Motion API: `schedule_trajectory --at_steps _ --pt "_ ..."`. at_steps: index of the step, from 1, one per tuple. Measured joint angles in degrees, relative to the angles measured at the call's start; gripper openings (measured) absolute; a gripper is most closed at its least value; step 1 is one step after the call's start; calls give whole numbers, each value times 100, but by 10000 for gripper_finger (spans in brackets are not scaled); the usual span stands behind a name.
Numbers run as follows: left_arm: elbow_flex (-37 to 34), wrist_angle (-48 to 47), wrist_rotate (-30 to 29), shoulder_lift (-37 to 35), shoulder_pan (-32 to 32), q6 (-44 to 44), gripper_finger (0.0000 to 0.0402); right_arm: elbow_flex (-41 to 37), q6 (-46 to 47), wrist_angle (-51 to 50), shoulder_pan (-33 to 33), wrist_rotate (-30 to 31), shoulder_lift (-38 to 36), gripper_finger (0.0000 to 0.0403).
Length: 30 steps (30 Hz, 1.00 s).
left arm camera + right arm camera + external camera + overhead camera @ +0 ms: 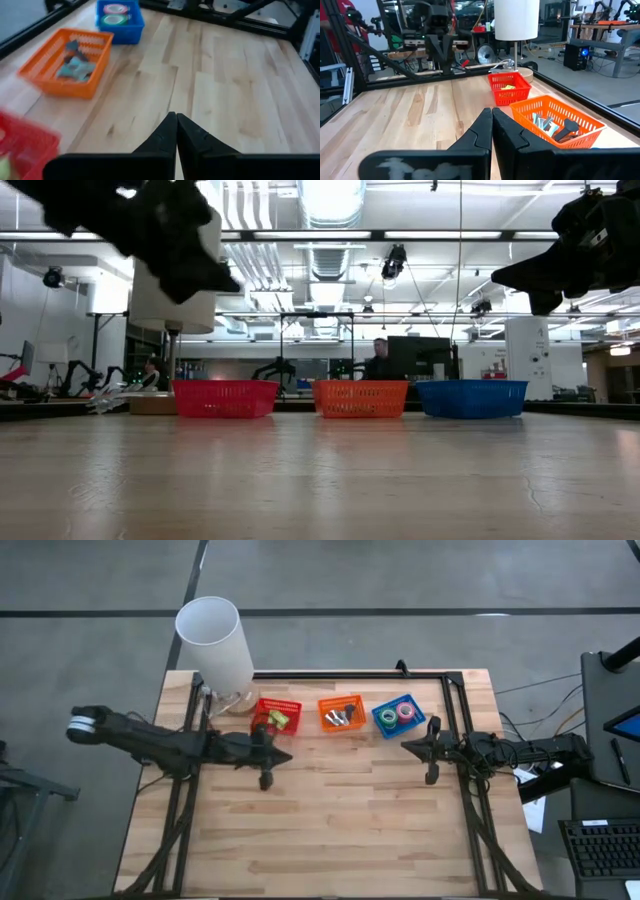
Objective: Pick and place Stapler, Stapler remover, tape
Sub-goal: Return to Home Position
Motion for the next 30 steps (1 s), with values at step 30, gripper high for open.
schedule_trajectory --at_steps 30 --pt "-2841 1766 805 -3575 -105 628 21 0 0 0 -1 0 4 8"
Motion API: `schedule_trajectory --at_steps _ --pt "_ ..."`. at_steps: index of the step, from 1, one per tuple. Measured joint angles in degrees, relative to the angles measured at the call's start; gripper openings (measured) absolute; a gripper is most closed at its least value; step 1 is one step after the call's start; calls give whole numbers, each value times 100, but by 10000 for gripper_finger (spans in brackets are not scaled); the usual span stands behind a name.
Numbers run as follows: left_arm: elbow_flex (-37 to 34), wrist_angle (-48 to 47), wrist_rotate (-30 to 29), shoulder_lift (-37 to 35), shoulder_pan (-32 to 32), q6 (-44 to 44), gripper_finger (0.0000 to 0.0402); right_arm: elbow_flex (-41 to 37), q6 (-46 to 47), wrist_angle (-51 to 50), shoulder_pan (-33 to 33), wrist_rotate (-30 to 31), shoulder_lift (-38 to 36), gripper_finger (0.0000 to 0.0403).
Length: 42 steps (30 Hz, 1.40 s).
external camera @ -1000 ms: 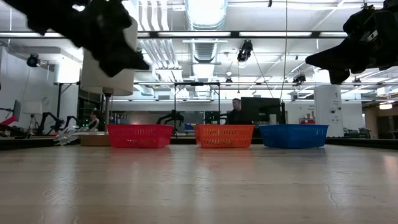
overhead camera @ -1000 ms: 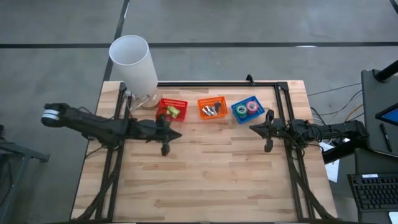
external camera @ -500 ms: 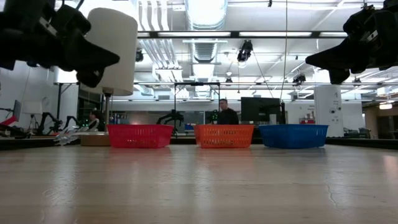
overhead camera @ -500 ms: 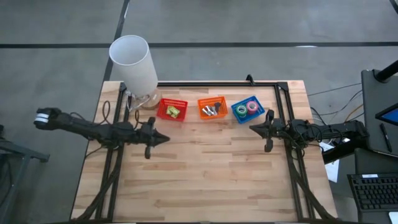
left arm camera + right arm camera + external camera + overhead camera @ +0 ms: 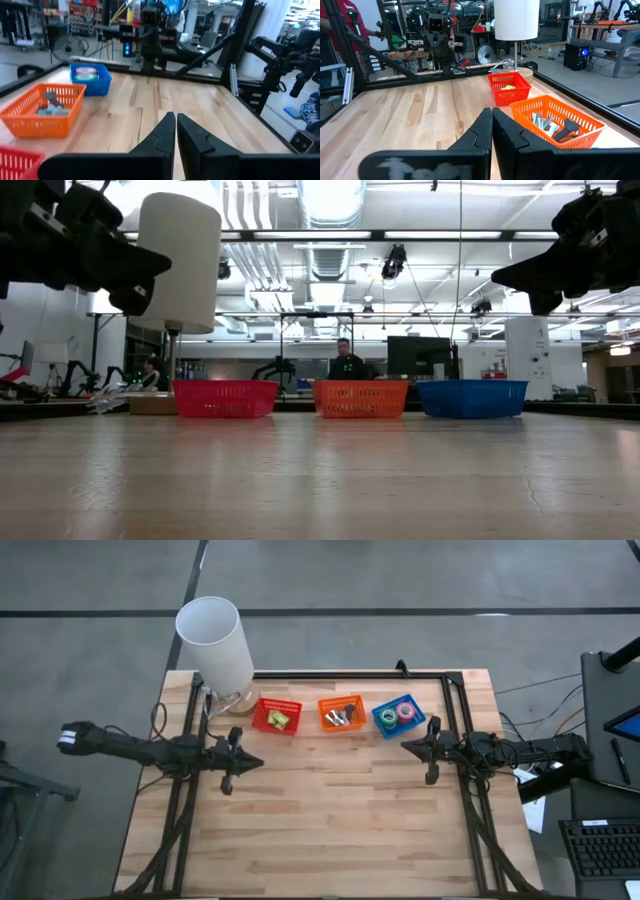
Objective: Pick and place Stapler, Stapler remover, tape
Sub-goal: Return to Home Position
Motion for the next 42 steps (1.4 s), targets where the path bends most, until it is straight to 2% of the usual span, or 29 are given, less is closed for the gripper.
schedule_trajectory --at_steps 6,12,42 --pt "-4 -866 -62 -764 2 -82 17 0 0 0 -1 0 -2 8" --pt "-4 -926 -275 -1192 2 92 18 0 0 0 0 0 -4 8" --pt "-2 -981 -297 -1173 1 51 17 0 0 0 0 0 -4 8"
